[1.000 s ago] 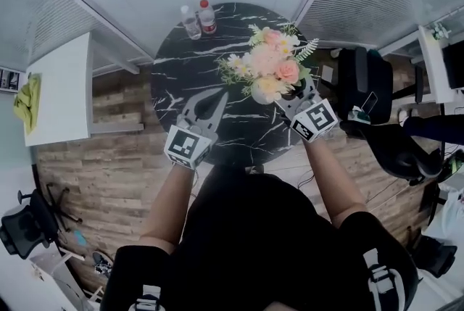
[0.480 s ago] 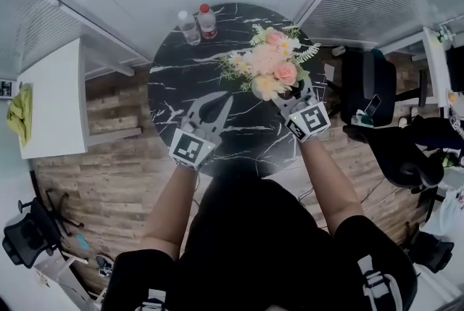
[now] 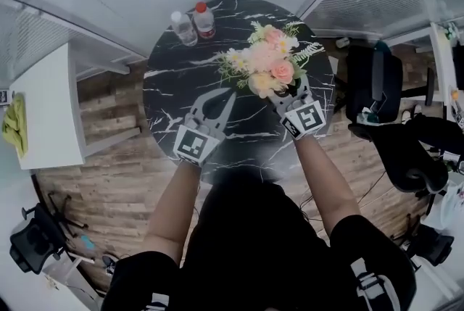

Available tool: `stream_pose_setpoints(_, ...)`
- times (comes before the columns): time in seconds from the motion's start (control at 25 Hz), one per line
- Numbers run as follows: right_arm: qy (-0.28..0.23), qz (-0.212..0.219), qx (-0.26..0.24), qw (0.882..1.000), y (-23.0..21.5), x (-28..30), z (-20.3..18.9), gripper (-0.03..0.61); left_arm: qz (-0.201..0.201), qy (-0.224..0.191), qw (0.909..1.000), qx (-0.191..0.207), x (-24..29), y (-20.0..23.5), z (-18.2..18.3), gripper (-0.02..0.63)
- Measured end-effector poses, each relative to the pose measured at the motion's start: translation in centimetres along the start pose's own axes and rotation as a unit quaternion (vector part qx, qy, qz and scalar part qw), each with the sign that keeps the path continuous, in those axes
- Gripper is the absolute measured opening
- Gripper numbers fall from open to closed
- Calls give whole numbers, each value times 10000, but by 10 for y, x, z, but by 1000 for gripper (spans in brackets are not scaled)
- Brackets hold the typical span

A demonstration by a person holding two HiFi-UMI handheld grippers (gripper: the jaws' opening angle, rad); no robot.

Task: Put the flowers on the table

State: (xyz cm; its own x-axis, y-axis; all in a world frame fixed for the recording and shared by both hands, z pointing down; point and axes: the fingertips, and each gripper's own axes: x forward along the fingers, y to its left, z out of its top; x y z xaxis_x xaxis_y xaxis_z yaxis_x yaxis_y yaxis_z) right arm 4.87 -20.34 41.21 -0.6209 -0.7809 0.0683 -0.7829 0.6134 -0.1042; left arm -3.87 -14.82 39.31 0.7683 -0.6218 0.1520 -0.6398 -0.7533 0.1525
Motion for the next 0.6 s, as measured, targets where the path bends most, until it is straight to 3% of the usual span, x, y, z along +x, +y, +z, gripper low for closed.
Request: stream_pose_setpoints(0.6,37,-637,-58,9979,-44,39,-48,347,-268,241,9992,-169,36,38,-46,12)
